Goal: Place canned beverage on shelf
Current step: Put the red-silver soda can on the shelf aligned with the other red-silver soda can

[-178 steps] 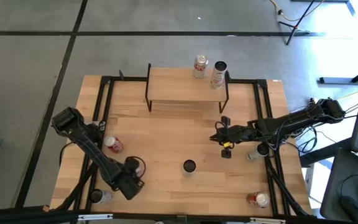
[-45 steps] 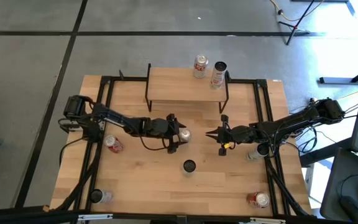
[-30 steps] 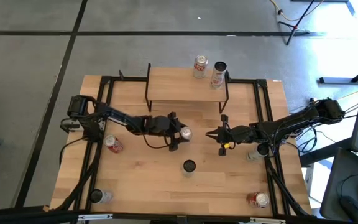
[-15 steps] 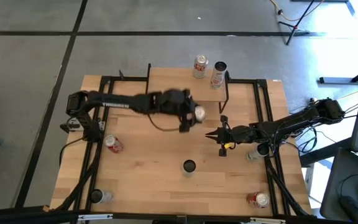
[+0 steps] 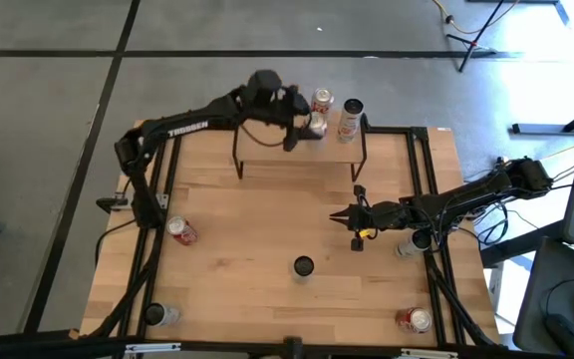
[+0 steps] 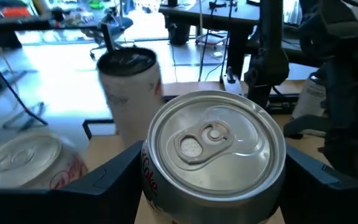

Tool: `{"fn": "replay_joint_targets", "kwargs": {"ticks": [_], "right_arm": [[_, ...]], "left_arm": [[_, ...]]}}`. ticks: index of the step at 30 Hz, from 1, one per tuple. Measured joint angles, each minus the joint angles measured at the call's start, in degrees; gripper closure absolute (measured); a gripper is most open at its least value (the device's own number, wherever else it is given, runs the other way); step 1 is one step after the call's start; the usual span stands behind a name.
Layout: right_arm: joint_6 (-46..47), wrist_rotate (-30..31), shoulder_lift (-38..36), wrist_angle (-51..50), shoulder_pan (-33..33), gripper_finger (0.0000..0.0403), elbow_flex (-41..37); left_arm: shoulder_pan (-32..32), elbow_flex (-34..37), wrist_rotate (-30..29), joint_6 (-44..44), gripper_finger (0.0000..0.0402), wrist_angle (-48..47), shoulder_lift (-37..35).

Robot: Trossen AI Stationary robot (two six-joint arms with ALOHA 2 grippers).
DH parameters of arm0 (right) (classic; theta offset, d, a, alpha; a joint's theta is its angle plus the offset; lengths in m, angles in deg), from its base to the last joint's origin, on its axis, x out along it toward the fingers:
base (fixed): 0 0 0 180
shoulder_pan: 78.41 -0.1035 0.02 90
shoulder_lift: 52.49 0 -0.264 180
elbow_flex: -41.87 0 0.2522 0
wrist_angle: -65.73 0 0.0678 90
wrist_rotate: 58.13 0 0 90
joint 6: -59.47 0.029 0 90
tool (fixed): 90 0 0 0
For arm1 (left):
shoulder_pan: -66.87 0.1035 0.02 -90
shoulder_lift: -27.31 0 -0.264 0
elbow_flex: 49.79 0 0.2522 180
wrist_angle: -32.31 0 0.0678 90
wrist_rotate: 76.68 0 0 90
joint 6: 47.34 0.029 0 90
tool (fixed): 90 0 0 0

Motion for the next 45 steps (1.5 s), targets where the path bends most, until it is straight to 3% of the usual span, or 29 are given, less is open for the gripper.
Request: {"fn": "replay_joint_targets", "kwargs": {"ticks": [7,15,22,33,45], "right_arm": [[-0.2,0.8,0.0,0.0,0.0,0.0384,0.0],[-0.2,1.6,0.0,-1.8,0.0,0.0384,0.0],[-0.2,1.6,0.0,-2.0,0.0,0.0384,0.0],[-0.2,1.7,0.0,-1.8,0.0,0.0384,0.0],[-0.3,1.8,0.0,-1.7,0.0,0.0384,0.0]], "left_arm": [[2.6,-5.9,5.1,-2.7,0.0140,-0.4,7.7],[2.1,-15.7,5.2,-0.8,0.0140,-9.2,14.3],[2.2,-15.4,0.6,2.1,0.0140,-10.6,14.4],[2.1,-15.3,0.6,2.9,0.0088,-10.8,14.4],[1.4,-15.3,-0.8,2.1,0.0081,-8.9,11.1]]}}
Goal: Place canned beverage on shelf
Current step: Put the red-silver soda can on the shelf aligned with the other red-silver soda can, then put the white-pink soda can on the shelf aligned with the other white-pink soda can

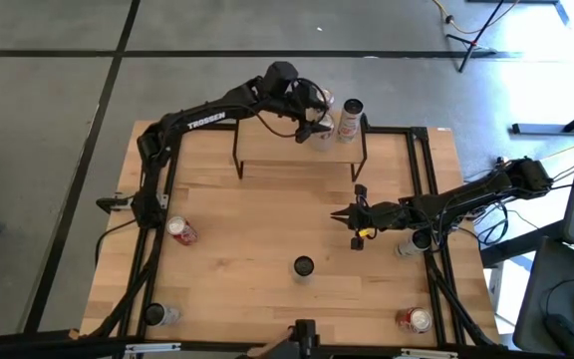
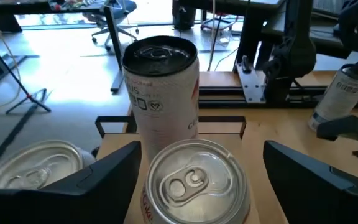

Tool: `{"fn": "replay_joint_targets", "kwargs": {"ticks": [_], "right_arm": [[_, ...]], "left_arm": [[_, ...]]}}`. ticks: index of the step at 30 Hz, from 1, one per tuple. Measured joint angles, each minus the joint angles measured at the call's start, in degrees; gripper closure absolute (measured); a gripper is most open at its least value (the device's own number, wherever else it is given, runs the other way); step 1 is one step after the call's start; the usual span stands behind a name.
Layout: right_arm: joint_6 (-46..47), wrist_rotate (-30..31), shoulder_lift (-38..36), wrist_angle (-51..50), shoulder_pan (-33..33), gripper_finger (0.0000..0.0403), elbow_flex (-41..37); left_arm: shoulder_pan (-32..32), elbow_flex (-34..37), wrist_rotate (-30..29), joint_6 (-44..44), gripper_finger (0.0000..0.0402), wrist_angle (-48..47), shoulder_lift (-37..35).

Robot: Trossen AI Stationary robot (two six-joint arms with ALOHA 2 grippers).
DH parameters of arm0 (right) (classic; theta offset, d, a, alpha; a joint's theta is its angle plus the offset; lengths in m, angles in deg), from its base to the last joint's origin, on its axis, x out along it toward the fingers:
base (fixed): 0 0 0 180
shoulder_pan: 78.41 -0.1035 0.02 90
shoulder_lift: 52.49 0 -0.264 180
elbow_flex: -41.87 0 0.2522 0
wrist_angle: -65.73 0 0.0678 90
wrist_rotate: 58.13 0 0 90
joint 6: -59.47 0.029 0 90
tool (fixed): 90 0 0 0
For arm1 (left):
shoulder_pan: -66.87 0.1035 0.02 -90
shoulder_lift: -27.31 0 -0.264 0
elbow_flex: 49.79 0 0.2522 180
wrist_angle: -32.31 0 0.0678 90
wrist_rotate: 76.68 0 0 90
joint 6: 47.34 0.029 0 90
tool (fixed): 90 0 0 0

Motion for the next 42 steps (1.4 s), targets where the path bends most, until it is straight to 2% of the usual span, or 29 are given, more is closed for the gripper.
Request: {"fn": "replay_joint_targets", "kwargs": {"ticks": [8,16,20,28,31,37,42], "right_arm": [[-0.1,-0.2,0.0,0.3,0.0,0.0384,0.0],[-1.9,-0.2,0.0,2.7,0.0,0.0384,0.0],[-3.8,-0.2,0.0,3.7,0.0,0.0384,0.0],[-8.3,-0.2,0.0,6.6,0.0,0.0384,0.0],[-9.1,-0.2,0.0,7.7,0.0,0.0384,0.0],[-9.0,-0.3,0.0,9.2,0.0,0.0384,0.0],[-7.3,-0.3,0.0,11.6,0.0,0.0384,0.0]], "left_arm": [[-2.9,0.0,0.3,1.0,0.0080,-2.8,-5.3],[-12.5,0.1,-2.4,2.7,0.0080,-21.9,-7.1],[-18.2,0.1,-7.2,-0.8,0.0079,-33.1,-7.7],[-28.7,0.1,-15.3,-13.0,0.0079,-45.1,-8.0],[-32.5,1.7,-20.3,-17.6,0.0079,-46.5,-8.9],[-40.8,14.7,-30.8,-31.1,0.0079,-42.1,-18.6],[-49.2,26.8,-37.8,-50.3,0.0079,-41.3,-29.2]]}}
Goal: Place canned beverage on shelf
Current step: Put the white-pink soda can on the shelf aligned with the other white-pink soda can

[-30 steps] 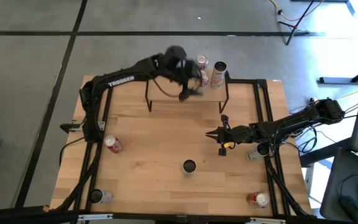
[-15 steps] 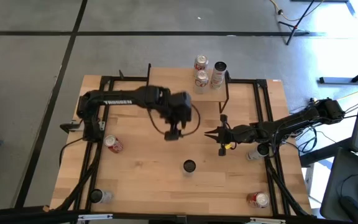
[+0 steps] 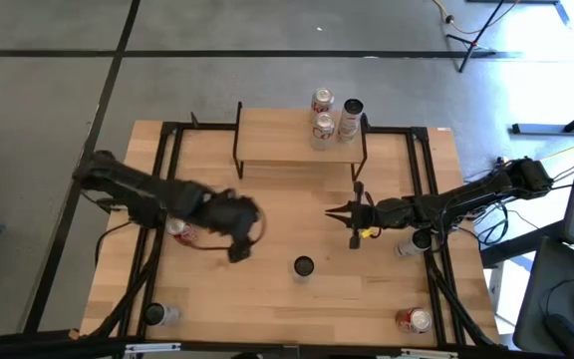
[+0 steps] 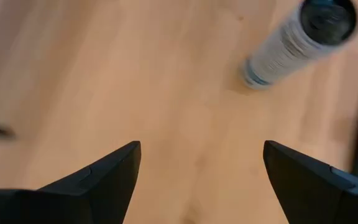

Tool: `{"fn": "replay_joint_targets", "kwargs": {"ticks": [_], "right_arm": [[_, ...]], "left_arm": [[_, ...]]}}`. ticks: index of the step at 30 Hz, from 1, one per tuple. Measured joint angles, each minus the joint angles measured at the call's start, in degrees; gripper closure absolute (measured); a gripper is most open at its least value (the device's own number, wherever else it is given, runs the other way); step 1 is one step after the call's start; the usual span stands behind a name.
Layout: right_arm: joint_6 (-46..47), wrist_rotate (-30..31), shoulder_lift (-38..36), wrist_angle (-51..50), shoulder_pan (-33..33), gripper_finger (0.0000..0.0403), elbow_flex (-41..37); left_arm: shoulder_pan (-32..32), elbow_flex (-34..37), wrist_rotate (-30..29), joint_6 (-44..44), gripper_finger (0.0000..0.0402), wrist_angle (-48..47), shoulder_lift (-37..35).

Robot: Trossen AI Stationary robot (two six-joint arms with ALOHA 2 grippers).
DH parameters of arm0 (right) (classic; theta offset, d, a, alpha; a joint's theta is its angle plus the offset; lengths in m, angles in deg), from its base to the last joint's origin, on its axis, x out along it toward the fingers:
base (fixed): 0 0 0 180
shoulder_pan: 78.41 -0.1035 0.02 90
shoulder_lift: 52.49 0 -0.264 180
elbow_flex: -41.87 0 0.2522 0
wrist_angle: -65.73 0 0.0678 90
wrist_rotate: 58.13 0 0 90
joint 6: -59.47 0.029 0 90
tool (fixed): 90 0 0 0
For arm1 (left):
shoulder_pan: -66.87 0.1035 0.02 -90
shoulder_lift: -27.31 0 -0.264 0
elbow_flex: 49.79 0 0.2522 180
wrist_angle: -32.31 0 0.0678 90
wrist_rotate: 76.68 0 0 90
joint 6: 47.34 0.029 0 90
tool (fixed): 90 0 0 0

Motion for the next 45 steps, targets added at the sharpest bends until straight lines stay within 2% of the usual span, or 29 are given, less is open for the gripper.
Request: {"fn": "replay_joint_targets", "kwargs": {"ticks": [3,7,10,14,16,20,25,30,38,45], "right_arm": [[0.1,0.0,0.0,1.0,0.0,0.0384,0.0],[0.1,0.0,0.0,2.7,0.0,0.0384,0.0],[0.1,0.0,0.0,2.5,0.0,0.0384,1.2],[0.2,0.0,0.0,2.2,0.0,0.0381,2.5],[0.3,0.0,0.0,2.2,0.0,0.0367,2.6],[0.3,0.0,0.0,2.4,0.0,0.0307,2.6],[0.3,0.0,0.0,2.6,0.0,0.0221,4.0],[0.1,0.0,0.0,2.4,0.0,0.0172,4.2],[-1.0,0.0,0.0,2.3,0.0,0.0154,4.2],[-1.9,0.0,0.0,2.5,0.0,0.0153,4.2]], "left_arm": [[-5.4,5.4,-0.4,-14.7,0.0079,2.3,-4.3],[-11.2,9.4,-0.4,-31.0,0.0079,5.3,-6.6],[-13.7,10.2,3.6,-39.5,0.0079,5.3,-5.9],[-15.8,10.2,5.4,-45.2,0.0079,5.0,-4.9],[-16.9,10.2,5.6,-47.8,0.0079,4.9,-5.1],[-20.6,10.1,7.0,-54.3,0.0079,2.2,-6.1],[-27.5,9.4,8.6,-67.3,0.0085,-1.2,-6.4],[-34.4,9.3,10.4,-80.1,0.0086,-2.2,-6.4],[-41.8,9.3,14.4,-97.1,0.0086,-6.6,-6.2],[-44.8,9.3,15.5,-99.5,0.0086,-5.1,-4.2]]}}
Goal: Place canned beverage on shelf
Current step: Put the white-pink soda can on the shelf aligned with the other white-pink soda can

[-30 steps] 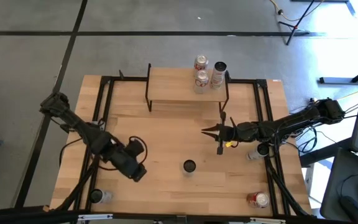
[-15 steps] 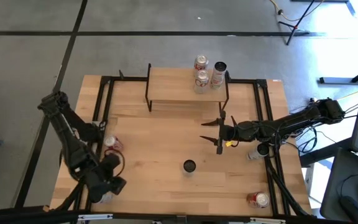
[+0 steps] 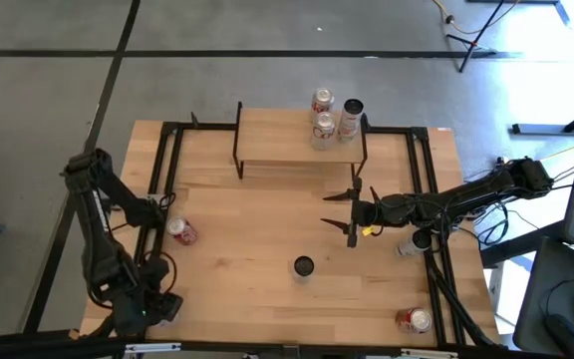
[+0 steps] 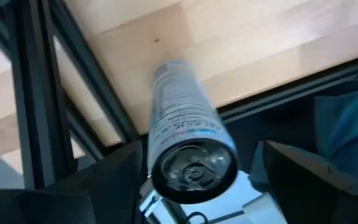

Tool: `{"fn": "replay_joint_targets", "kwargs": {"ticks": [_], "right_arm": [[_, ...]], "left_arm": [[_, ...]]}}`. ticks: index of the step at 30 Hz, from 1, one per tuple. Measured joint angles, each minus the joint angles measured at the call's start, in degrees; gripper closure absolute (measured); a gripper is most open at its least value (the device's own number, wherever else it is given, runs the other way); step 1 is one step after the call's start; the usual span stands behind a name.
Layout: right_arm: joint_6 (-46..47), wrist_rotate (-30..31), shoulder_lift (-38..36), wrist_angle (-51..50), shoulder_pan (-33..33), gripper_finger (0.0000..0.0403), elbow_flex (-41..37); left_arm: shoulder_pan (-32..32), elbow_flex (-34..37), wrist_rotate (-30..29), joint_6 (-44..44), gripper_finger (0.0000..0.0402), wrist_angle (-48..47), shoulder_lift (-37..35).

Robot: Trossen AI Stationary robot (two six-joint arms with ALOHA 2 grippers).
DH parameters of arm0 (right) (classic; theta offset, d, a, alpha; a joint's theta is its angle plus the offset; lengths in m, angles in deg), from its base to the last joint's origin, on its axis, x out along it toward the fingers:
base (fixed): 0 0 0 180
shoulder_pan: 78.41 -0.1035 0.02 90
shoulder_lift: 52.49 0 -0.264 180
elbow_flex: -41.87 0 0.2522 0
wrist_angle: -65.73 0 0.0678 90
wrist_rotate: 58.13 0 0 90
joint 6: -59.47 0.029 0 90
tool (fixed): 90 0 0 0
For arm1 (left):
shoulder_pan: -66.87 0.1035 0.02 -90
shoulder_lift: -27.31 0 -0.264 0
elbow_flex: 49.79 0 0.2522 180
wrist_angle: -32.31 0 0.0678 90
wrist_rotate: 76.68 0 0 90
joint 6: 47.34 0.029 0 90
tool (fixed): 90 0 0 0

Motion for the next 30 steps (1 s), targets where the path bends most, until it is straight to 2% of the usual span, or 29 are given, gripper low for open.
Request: {"fn": "replay_joint_targets", "kwargs": {"ticks": [3,18,22,27,30], "right_arm": [[0.0,0.0,0.0,0.0,0.0,0.0153,0.0],[-0.1,0.0,0.0,0.1,0.0,0.0152,0.0],[-0.1,0.0,0.0,0.0,0.0,0.0152,0.0],[-0.1,0.0,0.0,0.0,0.0,0.0152,0.0],[-0.1,0.0,0.0,-0.3,0.0,0.0154,0.0]], "left_arm": [[-0.7,0.0,2.2,-0.4,0.0086,0.7,1.4],[-2.8,0.0,1.7,0.4,0.0088,5.0,7.7],[-2.8,0.0,2.3,1.5,0.0115,4.4,8.5],[-2.8,0.0,1.5,3.8,0.0180,3.9,8.5],[-1.8,0.0,-0.4,8.3,0.0180,3.9,8.5]]}}
